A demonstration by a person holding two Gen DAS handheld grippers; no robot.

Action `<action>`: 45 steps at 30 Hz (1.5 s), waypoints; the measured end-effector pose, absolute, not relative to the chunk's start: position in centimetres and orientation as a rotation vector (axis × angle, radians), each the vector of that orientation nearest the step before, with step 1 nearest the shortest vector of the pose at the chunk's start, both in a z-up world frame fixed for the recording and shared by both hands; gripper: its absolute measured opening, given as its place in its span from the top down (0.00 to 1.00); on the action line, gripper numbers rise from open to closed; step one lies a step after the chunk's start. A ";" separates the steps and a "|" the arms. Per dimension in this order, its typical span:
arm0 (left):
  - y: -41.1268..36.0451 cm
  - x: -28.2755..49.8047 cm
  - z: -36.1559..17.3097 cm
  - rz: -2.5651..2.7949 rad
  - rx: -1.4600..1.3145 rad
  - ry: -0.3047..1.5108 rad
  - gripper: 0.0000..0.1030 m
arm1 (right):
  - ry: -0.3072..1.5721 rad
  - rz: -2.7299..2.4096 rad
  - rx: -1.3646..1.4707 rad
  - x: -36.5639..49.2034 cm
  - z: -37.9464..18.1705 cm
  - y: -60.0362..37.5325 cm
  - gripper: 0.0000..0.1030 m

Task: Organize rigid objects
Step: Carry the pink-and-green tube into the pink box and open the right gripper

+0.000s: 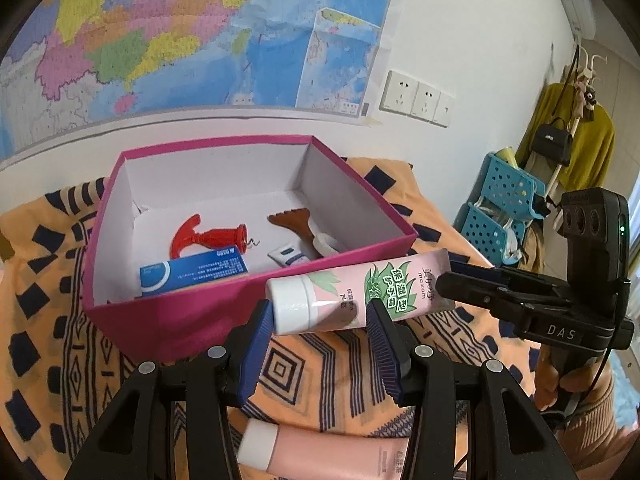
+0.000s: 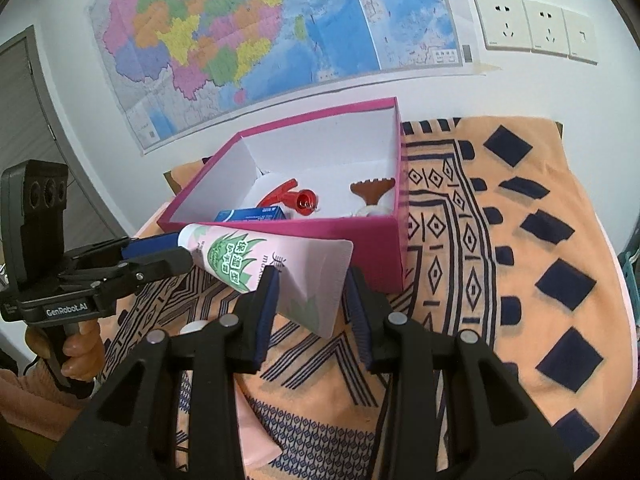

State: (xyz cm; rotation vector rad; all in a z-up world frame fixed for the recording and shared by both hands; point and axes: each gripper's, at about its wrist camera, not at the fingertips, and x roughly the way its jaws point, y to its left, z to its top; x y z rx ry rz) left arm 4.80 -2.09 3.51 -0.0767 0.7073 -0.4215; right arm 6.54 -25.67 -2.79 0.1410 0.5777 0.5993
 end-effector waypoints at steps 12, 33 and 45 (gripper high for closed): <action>-2.2 5.8 4.4 -0.403 -0.075 0.686 0.54 | 0.537 0.597 0.122 7.7 -1.1 -25.6 0.63; -2.3 8.7 5.2 -0.373 -0.058 0.674 0.54 | 0.524 0.593 0.118 10.5 0.2 -25.4 0.63; -2.2 11.1 4.1 -0.343 -0.069 0.714 0.54 | 0.552 0.575 0.090 13.0 0.0 -24.6 0.63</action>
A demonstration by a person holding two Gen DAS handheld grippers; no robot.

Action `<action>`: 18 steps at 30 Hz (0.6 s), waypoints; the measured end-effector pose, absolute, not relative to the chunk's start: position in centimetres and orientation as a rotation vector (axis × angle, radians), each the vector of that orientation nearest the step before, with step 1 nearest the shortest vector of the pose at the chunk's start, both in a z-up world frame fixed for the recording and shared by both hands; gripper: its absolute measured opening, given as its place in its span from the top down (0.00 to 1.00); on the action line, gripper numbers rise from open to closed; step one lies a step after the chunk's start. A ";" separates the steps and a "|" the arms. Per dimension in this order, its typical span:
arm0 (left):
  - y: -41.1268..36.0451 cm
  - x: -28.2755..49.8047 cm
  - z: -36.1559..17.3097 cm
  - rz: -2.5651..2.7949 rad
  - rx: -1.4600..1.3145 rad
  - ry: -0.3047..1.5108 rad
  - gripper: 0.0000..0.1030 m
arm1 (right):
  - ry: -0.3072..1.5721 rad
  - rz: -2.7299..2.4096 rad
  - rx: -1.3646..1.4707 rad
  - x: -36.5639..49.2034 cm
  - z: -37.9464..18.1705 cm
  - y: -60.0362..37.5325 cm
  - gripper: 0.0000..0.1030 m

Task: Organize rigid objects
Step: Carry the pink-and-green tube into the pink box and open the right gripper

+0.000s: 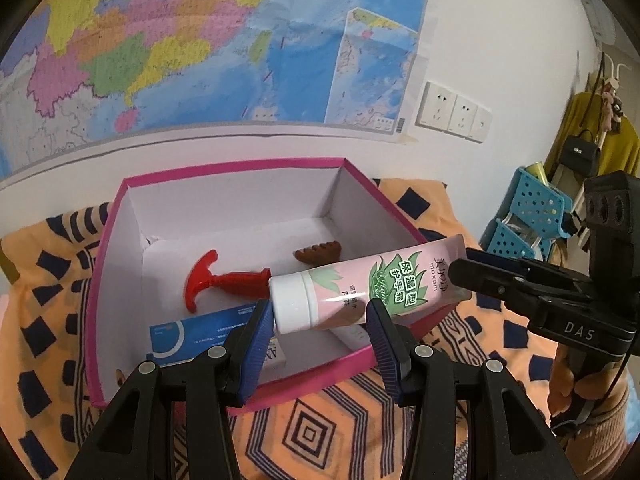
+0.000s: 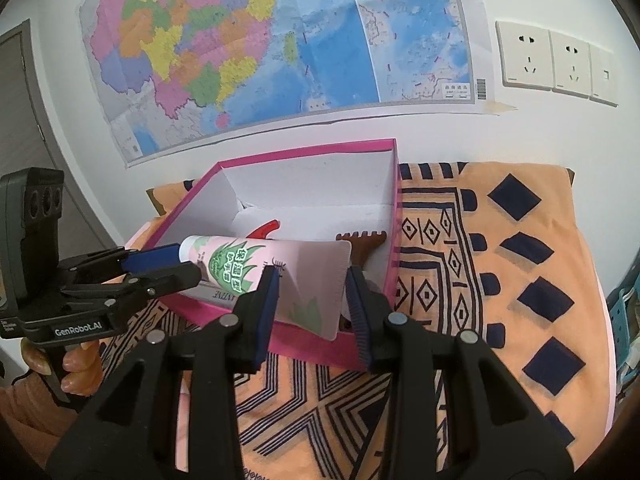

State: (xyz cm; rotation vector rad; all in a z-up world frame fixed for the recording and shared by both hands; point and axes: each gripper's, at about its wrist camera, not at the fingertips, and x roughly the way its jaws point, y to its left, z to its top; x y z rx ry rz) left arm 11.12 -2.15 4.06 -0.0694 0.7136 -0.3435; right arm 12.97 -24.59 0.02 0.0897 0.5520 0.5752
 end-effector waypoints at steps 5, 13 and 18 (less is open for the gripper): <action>-2.2 11.9 3.4 -0.336 -0.076 0.732 0.54 | 0.568 0.562 0.077 13.6 -0.4 -24.3 0.63; -2.5 12.6 2.9 -0.331 -0.073 0.751 0.54 | 0.590 0.543 0.062 14.3 -1.1 -24.1 0.63; -2.5 13.0 2.4 -0.326 -0.071 0.768 0.54 | 0.600 0.536 0.057 14.6 -1.2 -24.0 0.63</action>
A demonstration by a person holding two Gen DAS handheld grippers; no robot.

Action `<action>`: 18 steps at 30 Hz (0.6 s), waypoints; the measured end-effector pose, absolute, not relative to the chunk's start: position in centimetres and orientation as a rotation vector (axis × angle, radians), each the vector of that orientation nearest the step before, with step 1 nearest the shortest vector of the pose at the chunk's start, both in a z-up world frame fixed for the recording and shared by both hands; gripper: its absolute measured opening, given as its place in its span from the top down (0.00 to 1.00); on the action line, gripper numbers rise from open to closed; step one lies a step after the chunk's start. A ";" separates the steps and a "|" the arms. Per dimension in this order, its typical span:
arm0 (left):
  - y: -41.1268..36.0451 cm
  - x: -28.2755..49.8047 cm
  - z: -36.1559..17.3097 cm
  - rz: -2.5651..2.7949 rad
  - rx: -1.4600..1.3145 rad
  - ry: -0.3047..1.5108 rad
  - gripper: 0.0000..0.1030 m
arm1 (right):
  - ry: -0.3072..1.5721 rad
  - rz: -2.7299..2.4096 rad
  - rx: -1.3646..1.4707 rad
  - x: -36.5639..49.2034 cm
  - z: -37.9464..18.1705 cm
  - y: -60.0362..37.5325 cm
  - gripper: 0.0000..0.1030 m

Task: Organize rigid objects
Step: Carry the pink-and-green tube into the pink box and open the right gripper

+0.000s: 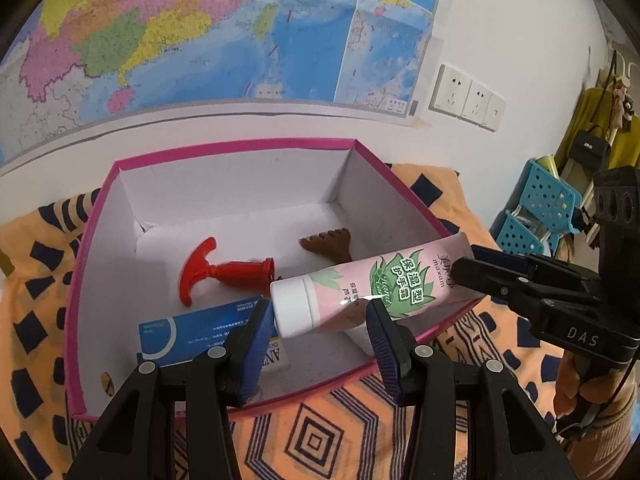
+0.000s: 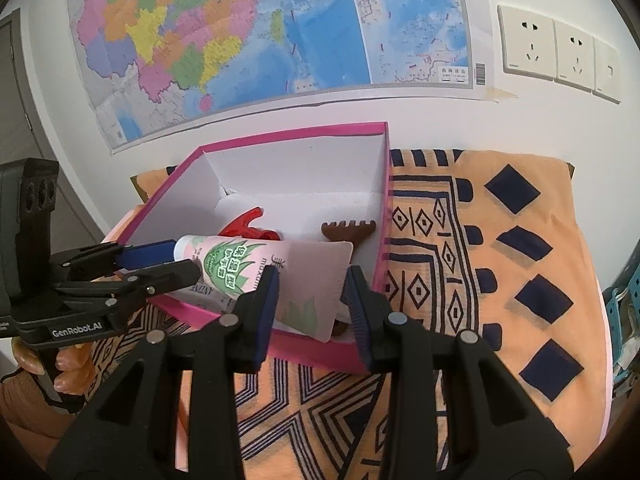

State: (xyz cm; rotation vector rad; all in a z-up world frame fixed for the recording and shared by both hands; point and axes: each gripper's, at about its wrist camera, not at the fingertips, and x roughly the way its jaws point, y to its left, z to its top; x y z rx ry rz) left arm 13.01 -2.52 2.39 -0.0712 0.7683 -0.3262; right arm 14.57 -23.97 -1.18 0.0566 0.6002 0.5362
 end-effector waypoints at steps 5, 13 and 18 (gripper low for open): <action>-2.5 13.4 2.0 -0.322 -0.074 0.780 0.54 | 0.612 0.526 0.035 14.9 -1.2 -23.6 0.63; -2.3 14.0 1.4 -0.317 -0.076 0.800 0.54 | 0.639 0.511 0.018 15.6 -1.8 -23.1 0.63; -2.3 14.3 1.1 -0.316 -0.077 0.814 0.54 | 0.641 0.506 0.008 15.7 -1.8 -23.0 0.63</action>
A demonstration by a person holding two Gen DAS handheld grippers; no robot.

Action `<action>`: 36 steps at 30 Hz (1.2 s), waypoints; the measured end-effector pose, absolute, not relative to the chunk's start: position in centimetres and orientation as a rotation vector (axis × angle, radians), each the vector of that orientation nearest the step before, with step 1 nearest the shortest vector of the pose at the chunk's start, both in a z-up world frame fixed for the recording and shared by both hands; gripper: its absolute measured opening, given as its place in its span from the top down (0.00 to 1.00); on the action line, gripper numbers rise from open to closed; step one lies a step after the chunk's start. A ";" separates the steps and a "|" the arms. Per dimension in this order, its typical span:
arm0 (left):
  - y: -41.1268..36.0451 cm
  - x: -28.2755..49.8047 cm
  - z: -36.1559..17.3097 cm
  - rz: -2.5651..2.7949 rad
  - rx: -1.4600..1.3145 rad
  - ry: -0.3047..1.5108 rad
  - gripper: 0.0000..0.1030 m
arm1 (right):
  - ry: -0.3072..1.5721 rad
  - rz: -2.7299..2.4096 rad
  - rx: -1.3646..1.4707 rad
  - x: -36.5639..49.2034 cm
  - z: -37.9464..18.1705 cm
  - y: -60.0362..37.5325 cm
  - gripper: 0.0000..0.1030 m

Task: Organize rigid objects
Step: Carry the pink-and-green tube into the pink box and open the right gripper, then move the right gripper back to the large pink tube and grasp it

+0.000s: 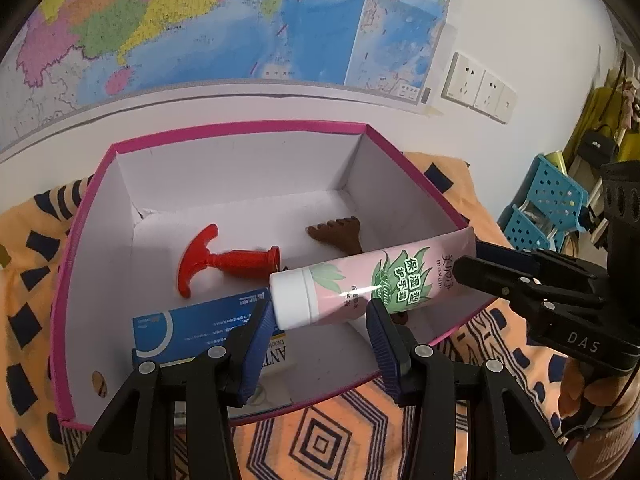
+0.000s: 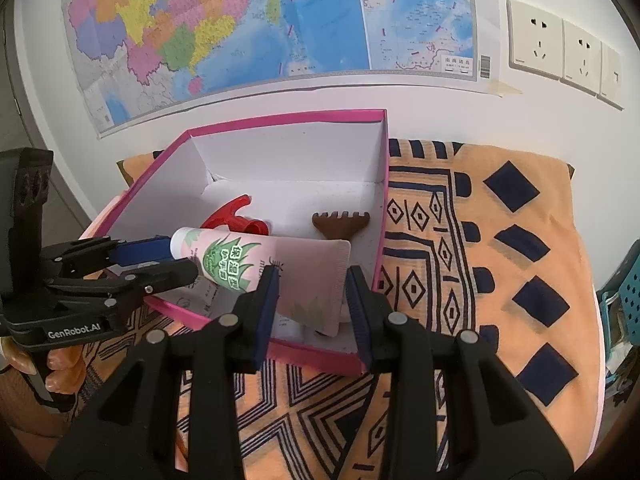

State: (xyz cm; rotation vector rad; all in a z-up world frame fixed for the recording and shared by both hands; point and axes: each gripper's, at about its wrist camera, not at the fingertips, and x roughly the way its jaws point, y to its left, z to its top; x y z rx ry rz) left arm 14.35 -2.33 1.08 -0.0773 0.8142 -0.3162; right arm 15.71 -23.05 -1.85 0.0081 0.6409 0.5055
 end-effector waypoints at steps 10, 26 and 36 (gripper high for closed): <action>-2.1 14.6 0.9 -0.312 -0.083 0.823 0.54 | 0.642 0.483 0.015 15.9 -1.8 -22.8 0.62; 0.8 7.2 3.8 -0.340 -0.045 0.642 0.50 | 0.597 0.657 0.131 9.1 -2.2 -25.6 0.49; 2.2 3.5 0.2 -0.360 -0.023 0.736 0.49 | 0.794 0.775 0.203 3.3 -7.8 -26.1 0.49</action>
